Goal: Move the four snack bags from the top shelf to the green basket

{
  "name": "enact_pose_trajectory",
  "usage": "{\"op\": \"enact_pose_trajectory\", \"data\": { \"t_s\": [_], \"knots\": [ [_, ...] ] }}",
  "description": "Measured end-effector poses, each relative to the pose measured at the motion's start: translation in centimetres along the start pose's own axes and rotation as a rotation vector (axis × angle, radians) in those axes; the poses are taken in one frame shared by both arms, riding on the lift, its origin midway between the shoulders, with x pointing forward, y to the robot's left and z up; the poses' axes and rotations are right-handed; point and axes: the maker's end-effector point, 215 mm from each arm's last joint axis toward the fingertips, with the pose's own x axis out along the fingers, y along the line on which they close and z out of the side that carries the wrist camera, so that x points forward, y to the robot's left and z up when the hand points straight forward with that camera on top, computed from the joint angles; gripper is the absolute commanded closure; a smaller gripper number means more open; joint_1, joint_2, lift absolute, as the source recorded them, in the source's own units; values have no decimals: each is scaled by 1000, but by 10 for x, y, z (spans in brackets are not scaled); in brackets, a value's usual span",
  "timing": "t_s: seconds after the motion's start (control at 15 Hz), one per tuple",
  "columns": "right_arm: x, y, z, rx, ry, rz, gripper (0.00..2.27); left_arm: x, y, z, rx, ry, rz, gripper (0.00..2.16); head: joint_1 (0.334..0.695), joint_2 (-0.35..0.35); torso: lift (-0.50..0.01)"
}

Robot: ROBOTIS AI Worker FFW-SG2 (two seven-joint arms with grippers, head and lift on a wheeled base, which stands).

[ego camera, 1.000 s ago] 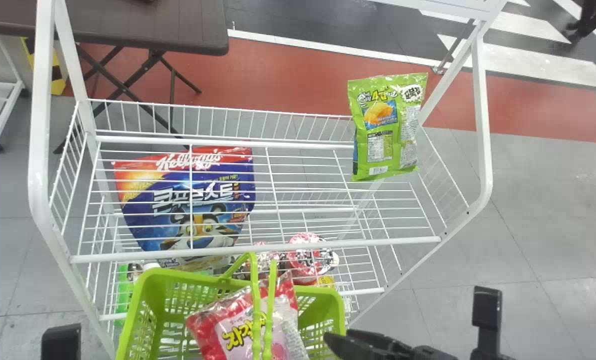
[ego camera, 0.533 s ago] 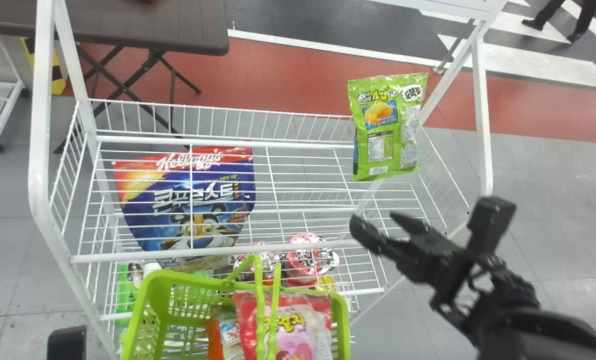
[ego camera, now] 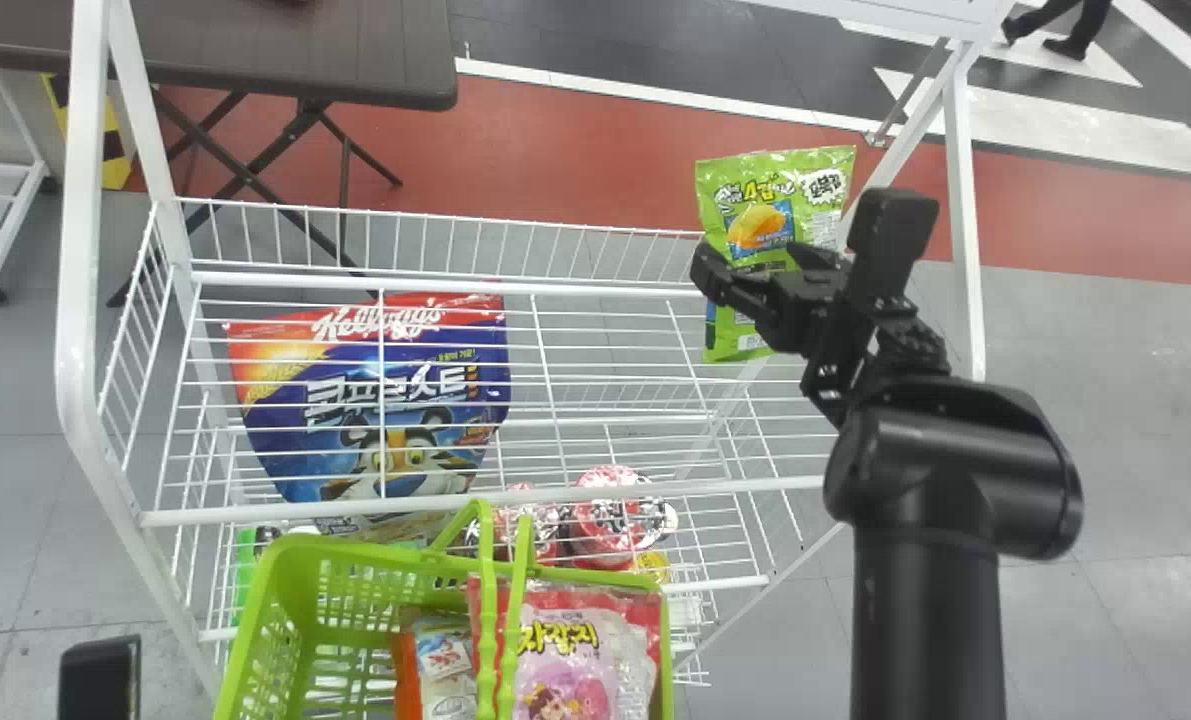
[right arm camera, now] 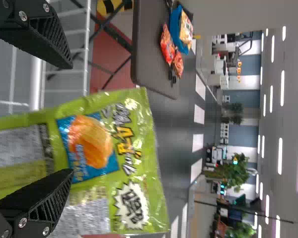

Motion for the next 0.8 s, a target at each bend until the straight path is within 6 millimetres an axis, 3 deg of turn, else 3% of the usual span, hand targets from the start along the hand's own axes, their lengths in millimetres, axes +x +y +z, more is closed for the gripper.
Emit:
{"op": "enact_pose_trajectory", "data": {
  "t_s": [0.13, 0.27, 0.33, 0.4, 0.47, 0.6, 0.8],
  "knots": [
    [12, -11, 4, -30, 9, -48, 70, -5, 1, 5, -2, -13, -5, 1362, 695, -350, 0],
    [21, -19, -4, -58, 45, -76, 127, -9, 2, 8, -3, -21, -4, 1362, 695, -350, 0],
    [24, -21, -10, -70, 68, -81, 647, -9, 2, 8, -2, -22, -3, 1362, 695, -350, 0],
    [27, -22, -18, -74, 94, -76, 1760, -9, 2, 9, -1, -23, -1, 1362, 695, -350, 0],
    [28, -24, -30, -56, 135, -70, 2138, -9, 3, 10, 1, -23, 2, 1362, 695, -350, 0],
    [25, -20, -51, 3, 207, -21, 2219, -8, 3, 9, 0, -21, 6, 1362, 695, -350, 0],
    [21, -27, -57, 46, 222, -18, 2219, -8, 3, 8, 0, -19, 8, 1362, 695, -350, 0]
  ]
}}
